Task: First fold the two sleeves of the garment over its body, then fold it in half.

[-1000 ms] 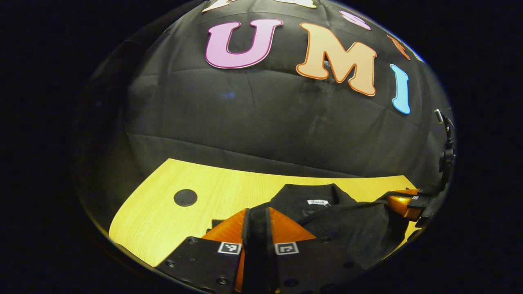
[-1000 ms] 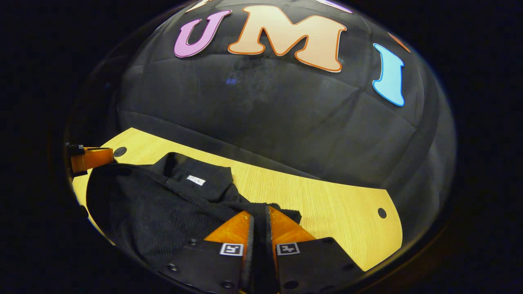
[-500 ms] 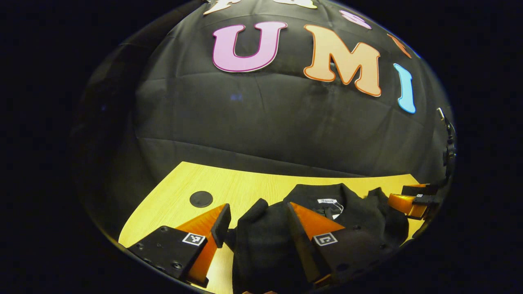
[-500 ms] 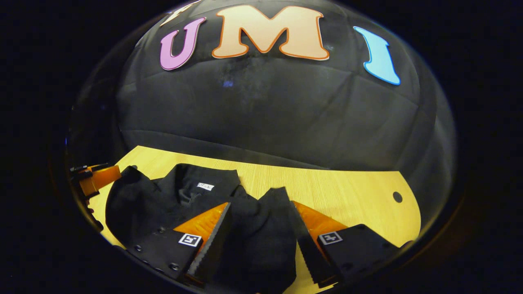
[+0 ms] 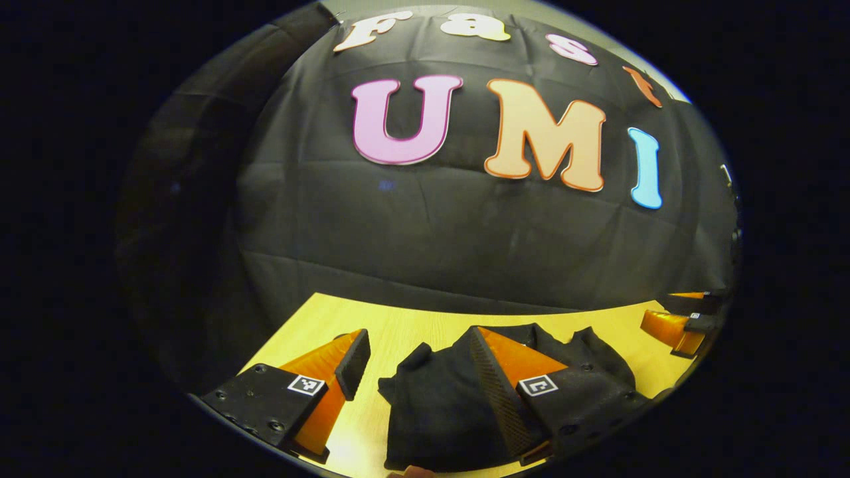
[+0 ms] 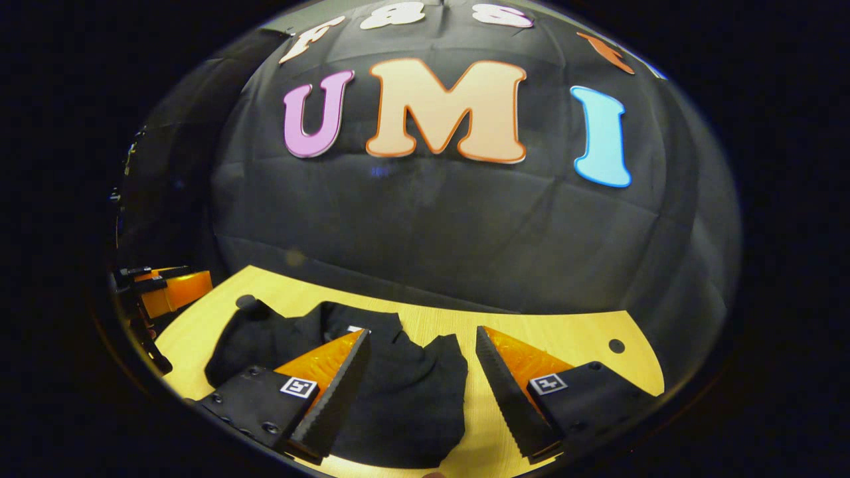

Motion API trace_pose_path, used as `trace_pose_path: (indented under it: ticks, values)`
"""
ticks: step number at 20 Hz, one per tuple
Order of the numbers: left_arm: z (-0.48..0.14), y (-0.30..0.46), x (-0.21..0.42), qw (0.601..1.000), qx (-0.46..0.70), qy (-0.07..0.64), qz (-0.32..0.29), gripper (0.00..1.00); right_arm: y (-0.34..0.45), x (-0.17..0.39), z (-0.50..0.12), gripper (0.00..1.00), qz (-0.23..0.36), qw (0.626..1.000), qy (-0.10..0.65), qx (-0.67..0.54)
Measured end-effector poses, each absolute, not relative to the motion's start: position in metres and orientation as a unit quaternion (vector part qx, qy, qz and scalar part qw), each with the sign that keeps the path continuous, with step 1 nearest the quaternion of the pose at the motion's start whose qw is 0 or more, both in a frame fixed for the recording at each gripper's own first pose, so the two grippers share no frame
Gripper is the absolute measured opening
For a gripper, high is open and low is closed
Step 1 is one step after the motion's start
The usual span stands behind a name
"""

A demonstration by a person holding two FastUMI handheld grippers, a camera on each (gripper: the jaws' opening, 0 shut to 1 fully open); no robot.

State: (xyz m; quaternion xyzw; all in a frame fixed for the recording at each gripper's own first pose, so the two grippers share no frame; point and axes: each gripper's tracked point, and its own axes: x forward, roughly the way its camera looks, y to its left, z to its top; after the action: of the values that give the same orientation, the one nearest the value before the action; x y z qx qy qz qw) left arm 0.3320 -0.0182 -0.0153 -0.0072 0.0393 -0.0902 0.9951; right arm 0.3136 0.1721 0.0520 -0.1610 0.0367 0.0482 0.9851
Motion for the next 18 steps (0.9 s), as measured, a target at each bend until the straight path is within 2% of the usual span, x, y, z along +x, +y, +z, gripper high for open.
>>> trace_pose_path:
  ticks: [6, 18]
  values:
    - [0.015, -0.022, 0.253, 0.996, 0.002, -0.008, -0.089, 0.90, 0.144, 0.219, 0.061, 0.99, 0.048, 0.989, 0.000, -0.137]
    - [-0.015, -0.051, 0.100, 0.997, 0.013, -0.002, -0.074, 0.89, 0.083, 0.052, 0.006, 0.99, 0.079, 0.993, -0.019, -0.087]
